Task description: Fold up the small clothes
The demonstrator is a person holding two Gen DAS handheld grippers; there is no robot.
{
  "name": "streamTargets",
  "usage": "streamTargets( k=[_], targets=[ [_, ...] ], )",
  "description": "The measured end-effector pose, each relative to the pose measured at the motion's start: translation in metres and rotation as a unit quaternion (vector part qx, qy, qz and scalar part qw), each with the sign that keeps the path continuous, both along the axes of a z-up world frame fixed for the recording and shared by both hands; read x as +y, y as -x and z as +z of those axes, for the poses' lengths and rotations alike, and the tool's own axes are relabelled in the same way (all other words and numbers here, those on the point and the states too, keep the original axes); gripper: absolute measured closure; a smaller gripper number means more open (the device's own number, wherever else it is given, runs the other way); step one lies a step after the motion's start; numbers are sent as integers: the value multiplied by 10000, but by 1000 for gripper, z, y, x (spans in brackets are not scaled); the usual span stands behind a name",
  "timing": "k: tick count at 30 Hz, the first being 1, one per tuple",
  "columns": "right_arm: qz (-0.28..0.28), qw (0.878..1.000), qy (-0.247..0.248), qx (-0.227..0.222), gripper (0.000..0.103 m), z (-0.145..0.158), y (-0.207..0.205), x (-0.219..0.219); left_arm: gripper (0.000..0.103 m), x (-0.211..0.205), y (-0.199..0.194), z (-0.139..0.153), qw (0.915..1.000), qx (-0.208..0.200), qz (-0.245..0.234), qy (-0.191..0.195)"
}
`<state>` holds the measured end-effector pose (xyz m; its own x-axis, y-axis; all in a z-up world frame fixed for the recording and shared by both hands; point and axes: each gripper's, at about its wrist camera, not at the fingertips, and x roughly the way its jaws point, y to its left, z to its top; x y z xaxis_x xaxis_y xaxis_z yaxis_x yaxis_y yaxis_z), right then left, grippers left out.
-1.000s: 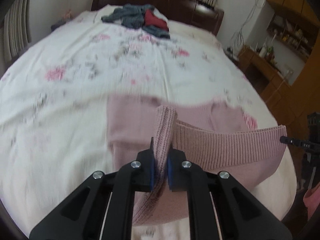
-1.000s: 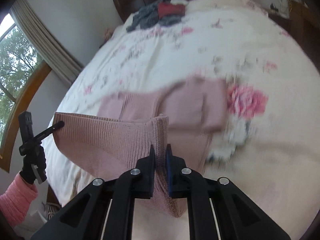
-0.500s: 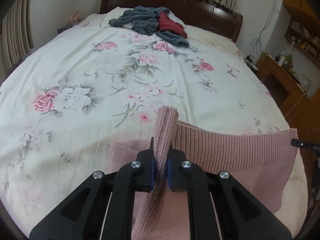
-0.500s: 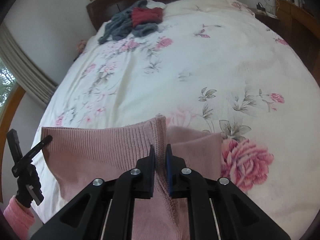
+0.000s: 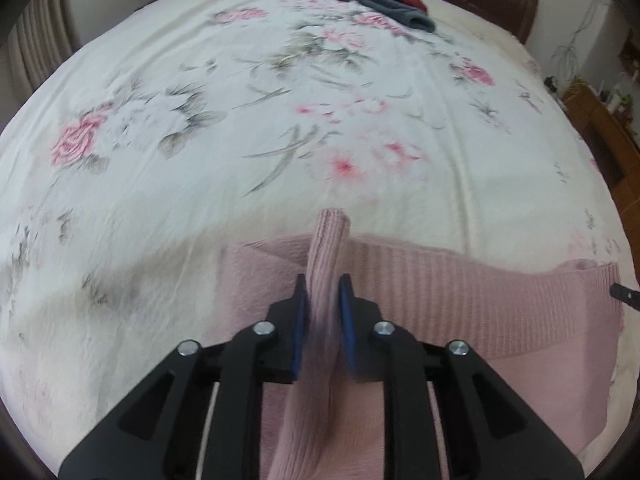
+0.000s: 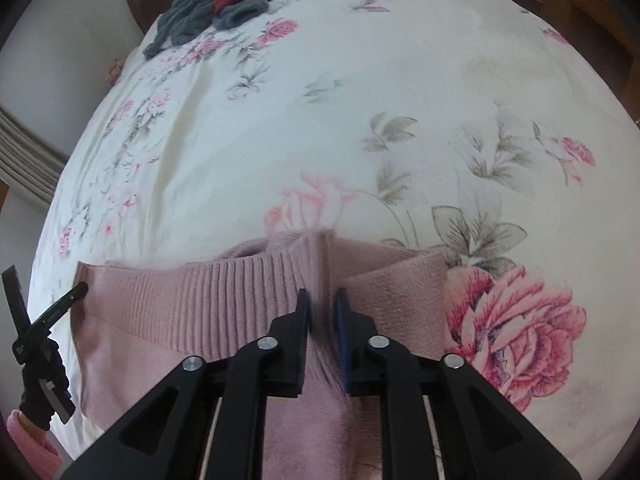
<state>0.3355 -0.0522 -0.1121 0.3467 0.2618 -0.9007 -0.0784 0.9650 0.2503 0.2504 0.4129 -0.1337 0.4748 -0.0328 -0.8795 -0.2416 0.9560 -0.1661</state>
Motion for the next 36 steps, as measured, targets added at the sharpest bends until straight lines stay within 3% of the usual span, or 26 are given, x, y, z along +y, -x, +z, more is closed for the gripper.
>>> streamTargets(
  k=[3, 7, 14, 21, 22, 24, 25, 31, 36],
  targets=[
    [-102, 9999, -53, -30, 82, 4, 12, -13, 68, 14, 7, 5, 9996, -85, 198, 163],
    [-84, 9992, -395, -35, 81, 16, 42, -31, 69, 28, 28, 23, 9976, -270, 399, 505],
    [349, 9976, -586, 73, 65, 25, 121, -40, 61, -18, 83, 42, 9977, -239, -462, 438],
    [587, 9954, -559, 514, 63, -8, 169, -28, 59, -62, 128, 21, 9951, 73, -839, 515],
    [584, 9948, -595, 580, 65, -13, 171, -27, 59, -66, 130, 16, 9948, 154, -853, 526],
    [597, 9956, -385, 619, 81, -20, 171, -22, 59, -67, 133, 8, 9949, 254, -824, 525],
    [616, 9946, -474, 695, 94, -23, 171, -21, 59, -67, 133, 3, 9950, 320, -808, 490],
    [526, 9960, -534, 493, 95, -5, 176, -26, 59, -63, 132, -18, 9941, 580, -777, 493],
    [482, 9963, -200, 678, 96, -26, 179, -25, 58, -56, 131, -25, 9934, 583, -789, 595]
  ],
)
